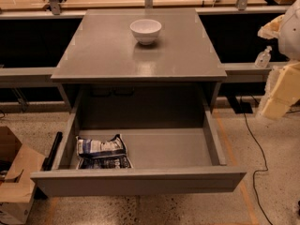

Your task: Pick blue chip bag from top drawer and place on counter

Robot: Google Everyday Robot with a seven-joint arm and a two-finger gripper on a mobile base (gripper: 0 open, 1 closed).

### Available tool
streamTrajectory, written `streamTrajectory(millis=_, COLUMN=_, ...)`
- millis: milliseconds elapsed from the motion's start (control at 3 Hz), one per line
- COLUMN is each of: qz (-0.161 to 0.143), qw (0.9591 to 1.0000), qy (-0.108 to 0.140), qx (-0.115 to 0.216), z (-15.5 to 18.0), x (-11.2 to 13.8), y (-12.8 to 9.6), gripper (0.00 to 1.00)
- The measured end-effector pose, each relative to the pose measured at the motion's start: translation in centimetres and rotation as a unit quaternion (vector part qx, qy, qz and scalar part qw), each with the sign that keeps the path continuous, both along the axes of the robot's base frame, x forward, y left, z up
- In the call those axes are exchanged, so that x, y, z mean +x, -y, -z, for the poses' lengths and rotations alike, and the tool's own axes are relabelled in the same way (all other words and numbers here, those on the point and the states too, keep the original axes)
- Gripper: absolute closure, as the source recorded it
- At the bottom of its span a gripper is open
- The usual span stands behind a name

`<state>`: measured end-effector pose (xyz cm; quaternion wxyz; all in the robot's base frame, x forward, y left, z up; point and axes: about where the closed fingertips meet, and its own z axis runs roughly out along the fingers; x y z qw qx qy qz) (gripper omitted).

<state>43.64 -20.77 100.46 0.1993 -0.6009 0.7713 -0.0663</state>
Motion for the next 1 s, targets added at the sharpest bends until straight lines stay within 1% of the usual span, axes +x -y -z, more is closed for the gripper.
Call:
streamTrajectory(millis=333, qz=0.0, qw=1.0, qy=0.005, qx=0.005, z=0.0, x=0.0, y=-0.2, gripper=0.0)
streamTrajectory(millis=667, qz=-0.012, qw=0.9997, qy=0.005, qx=0.021, z=2.3, x=0.8, y=-2.2, gripper=0.0)
streamTrajectory(millis=1000, qz=0.001, qw=0.9981, qy=0.013, qx=0.06, z=6.0, x=2.5, y=-4.1, gripper=0.0)
